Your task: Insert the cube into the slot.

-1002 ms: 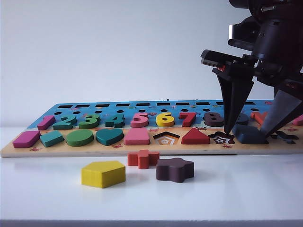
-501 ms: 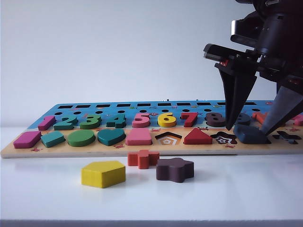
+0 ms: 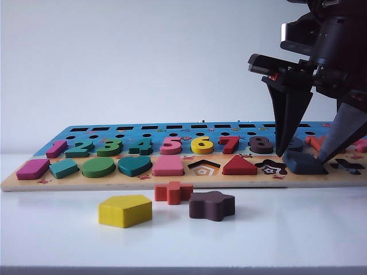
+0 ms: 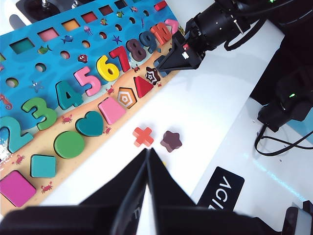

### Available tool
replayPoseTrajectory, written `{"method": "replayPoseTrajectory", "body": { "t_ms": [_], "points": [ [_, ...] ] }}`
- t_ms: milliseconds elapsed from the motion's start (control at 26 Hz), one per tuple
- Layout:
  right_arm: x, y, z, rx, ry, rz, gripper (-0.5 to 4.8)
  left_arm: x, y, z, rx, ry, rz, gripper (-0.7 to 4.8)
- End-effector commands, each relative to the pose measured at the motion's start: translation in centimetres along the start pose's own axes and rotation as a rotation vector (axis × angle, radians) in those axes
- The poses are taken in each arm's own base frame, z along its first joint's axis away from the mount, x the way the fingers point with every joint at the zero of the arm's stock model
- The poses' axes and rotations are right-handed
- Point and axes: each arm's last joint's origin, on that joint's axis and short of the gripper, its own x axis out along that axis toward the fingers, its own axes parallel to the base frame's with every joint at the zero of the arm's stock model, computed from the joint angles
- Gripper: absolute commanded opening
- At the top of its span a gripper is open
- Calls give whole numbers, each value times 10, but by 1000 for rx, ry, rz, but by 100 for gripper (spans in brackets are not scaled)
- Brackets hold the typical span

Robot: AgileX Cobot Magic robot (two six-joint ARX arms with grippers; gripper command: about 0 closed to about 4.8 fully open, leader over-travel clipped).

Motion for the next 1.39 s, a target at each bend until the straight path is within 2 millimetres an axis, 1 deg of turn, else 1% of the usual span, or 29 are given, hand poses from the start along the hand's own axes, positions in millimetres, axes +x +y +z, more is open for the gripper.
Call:
{"method": "replayPoseTrajectory", "body": {
  "t_ms": [39,270,424,501,732,848,1117,1387],
  "points": [
    [-4,0,1,-6,-22,0,285,0,0,2,19,-13,-7,10],
    [-9,-2,-3,-6,-6,-10,284,0,0,2,19,-13,-7,10],
    [-11,-6,-6,-11,-2,-79,283,0,0,2,19,-13,-7,10],
    [-13,-6,-6,-11,-4,-78,283,0,0,2,19,-13,-7,10],
    [-20,-5,-6,-10,-24,-44,259,0,0,2,19,-13,-7,10],
    [-23,-4,-6,-10,-33,-13,240,0,0,2,19,-13,-7,10],
    [-25,0,-3,-13,-47,71,237,0,0,2,19,-13,-7,10],
    [-25,5,-1,-21,-31,193,140,0,0,2,19,-13,-7,10]
  ]
}}
